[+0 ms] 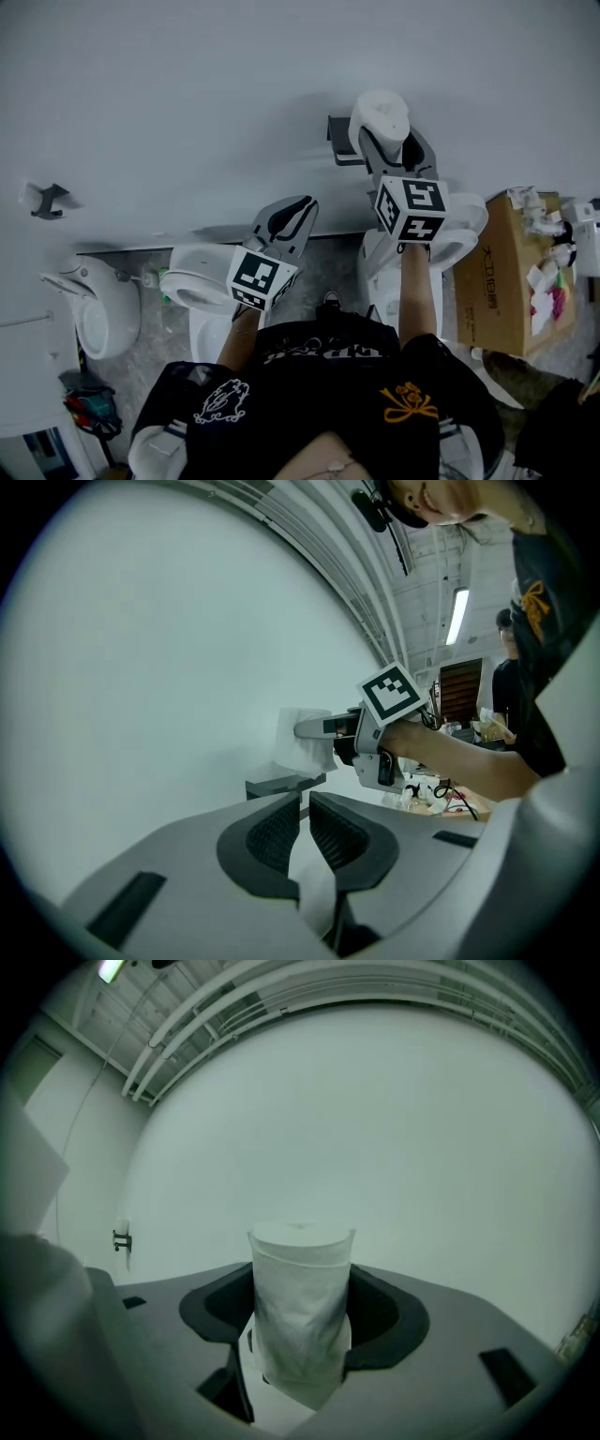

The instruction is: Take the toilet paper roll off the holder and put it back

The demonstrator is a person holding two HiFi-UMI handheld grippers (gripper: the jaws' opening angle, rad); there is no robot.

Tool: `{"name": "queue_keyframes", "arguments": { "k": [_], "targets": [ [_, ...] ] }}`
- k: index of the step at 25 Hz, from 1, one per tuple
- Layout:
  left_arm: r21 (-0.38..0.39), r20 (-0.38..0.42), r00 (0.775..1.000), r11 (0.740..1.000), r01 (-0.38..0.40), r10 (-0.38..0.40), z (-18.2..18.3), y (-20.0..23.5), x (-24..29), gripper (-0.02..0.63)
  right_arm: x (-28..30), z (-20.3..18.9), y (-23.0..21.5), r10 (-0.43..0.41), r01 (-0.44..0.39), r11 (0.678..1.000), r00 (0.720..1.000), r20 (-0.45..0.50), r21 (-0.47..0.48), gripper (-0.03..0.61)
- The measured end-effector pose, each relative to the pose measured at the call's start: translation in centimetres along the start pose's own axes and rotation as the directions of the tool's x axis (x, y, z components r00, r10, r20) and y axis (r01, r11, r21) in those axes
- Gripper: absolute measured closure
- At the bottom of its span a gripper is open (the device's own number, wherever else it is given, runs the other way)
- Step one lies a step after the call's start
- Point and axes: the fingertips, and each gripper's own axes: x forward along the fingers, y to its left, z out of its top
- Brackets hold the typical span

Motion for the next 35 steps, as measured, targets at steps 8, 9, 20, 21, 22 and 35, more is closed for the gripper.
{"name": "queue_keyframes", "arguments": {
  "k": [8,9,20,21,22,35],
  "targets": [
    [-0.002,0.007,0.998,0.998,0.059,-0.059,-0.3,-2.6,-2.8,0.566,-5.9,-1.1,2.3,-0.024,0.025,0.999,1.0,-0.018,0.026,0.285],
    [-0.002,0.009,0.998,0.998,0.064,-0.064,-0.4,-2.9,-3.3,0.566,-6.6,-1.5,2.7,-0.024,0.025,0.999,0.999,-0.023,0.035,0.285],
    [-0.011,0.009,0.996,0.996,0.084,-0.084,-1.7,-6.1,-10.8,0.566,-14.2,-5.3,8.7,-0.023,0.031,0.995,0.996,-0.082,0.099,0.285],
    [-0.013,0.008,0.996,0.996,0.085,-0.085,-1.9,-6.4,-11.7,0.566,-14.8,-5.6,9.4,-0.023,0.032,0.994,0.996,-0.087,0.105,0.287],
    [-0.014,0.006,0.996,0.996,0.086,-0.086,-2.1,-6.6,-12.5,0.566,-15.5,-6.0,10.1,-0.022,0.033,0.993,0.995,-0.092,0.11,0.287],
    [-0.014,0.003,0.993,0.993,0.121,-0.121,-2.6,-9.5,-18.0,0.566,-20.8,-7.3,14.0,-0.027,0.045,0.988,0.992,-0.122,0.147,0.287]
  ]
}}
